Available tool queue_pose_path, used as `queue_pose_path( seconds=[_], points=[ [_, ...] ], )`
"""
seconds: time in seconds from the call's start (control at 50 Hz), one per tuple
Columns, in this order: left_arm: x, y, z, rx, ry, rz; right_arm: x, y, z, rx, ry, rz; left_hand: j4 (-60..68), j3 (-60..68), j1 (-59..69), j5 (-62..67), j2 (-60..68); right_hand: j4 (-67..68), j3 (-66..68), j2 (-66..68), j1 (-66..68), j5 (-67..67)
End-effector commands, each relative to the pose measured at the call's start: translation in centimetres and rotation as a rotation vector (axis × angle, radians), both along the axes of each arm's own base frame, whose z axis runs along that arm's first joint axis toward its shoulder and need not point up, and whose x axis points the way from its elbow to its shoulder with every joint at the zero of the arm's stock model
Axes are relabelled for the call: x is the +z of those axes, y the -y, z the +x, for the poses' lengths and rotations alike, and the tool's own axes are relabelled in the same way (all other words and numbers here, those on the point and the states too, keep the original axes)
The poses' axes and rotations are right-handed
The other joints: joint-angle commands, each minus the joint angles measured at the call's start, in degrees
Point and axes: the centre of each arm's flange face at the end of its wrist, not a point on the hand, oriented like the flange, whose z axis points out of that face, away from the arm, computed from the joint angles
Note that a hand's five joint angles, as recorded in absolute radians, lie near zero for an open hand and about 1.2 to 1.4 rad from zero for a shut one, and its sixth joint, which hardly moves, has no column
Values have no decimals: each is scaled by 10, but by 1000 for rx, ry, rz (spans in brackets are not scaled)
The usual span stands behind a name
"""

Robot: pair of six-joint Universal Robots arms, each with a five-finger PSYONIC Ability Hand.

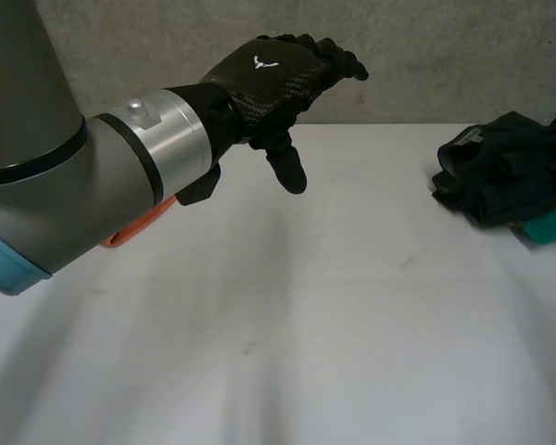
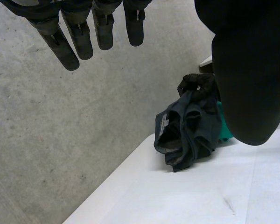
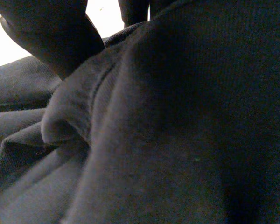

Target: Fold the laundry.

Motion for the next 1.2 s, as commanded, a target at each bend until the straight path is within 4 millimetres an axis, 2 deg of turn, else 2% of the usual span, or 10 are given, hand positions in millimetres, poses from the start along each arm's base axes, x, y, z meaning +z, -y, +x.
queue_pose_path(
  seconds=[0.02,0.3,0.54,0.64,0.74,0.9,0.94,1.06,1.12,1.2],
  points=[
    [1,1,1,30,-1,1,15,-8,6,-24,-164,-27,-8,-13,-22,-28,-17,114,124,119,144,131],
    [0,1,1,31,0,3,24,-33,22,-136,-869,-111,-8,-13,-22,-28,-17,-344,-334,-338,-313,-326],
    [-5,2,2,36,10,16,2,-65,61,11,-1214,-249,-8,-13,-22,-28,-17,-457,-447,-451,-426,-439],
    [-7,3,2,38,9,24,-9,-64,67,-26,-1358,-374,-8,-13,-22,-28,-17,-308,-297,-302,-277,-290],
    [-7,4,3,41,-2,33,-14,-53,69,-110,-1478,-477,-8,-13,-22,-28,-17,114,124,119,144,131],
    [-4,8,4,50,-21,16,41,-58,107,-100,-1298,-609,-8,-13,-22,-28,-17,114,124,119,144,131],
    [-1,8,4,50,-26,9,85,-53,104,-185,-1168,-673,-8,-13,-22,-28,-17,114,124,119,144,131],
    [5,6,6,53,-42,2,142,-27,65,-436,-843,-720,-8,-13,-22,-28,-17,114,124,119,144,131],
    [7,5,7,54,-48,-3,149,-18,43,-515,-785,-720,-8,-13,-22,-28,-17,114,124,119,144,131],
    [8,7,7,57,-54,-9,121,0,9,-531,-778,-639,-8,-13,-22,-28,-17,114,124,119,144,131]
  ],
)
